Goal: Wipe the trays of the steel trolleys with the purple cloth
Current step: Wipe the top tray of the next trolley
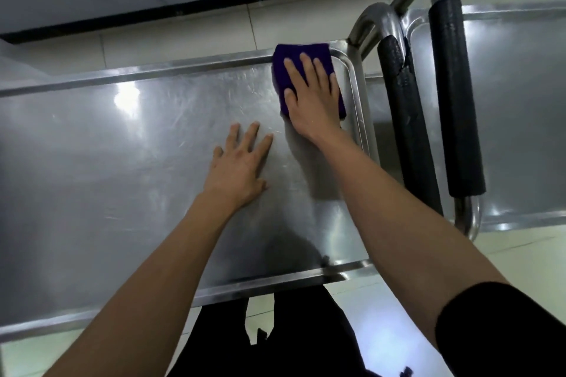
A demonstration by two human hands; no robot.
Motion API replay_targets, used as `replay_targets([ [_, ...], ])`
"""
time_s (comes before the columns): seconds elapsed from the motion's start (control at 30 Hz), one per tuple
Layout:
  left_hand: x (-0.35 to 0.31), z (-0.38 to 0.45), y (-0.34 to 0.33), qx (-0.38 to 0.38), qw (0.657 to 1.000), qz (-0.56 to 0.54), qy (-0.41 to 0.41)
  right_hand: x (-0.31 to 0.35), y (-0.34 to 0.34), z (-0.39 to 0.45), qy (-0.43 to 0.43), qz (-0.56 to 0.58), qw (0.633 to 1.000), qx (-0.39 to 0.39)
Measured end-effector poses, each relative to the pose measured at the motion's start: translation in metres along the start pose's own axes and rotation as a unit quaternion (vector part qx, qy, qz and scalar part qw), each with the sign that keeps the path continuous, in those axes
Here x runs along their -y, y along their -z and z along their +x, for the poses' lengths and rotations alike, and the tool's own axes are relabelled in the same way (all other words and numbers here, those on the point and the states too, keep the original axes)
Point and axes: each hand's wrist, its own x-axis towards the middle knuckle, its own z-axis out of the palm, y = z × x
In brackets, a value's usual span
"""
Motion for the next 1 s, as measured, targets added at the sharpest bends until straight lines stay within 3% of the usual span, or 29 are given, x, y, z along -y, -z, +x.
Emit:
replay_targets([
  [0.33,0.009,-0.016,-0.017,-0.101,0.991,-0.084,0.006,0.012,-0.028,-0.178,-0.035,0.002,0.999,0.039],
  [0.63,0.028,-0.022,-0.004,-0.037,0.995,-0.055,-0.070,0.036,-0.054,-0.308,-0.082,-0.024,0.995,0.051],
  [1.0,0.040,-0.030,-0.001,-0.037,0.995,0.027,-0.090,0.056,-0.057,-0.311,-0.131,-0.050,0.989,0.046],
])
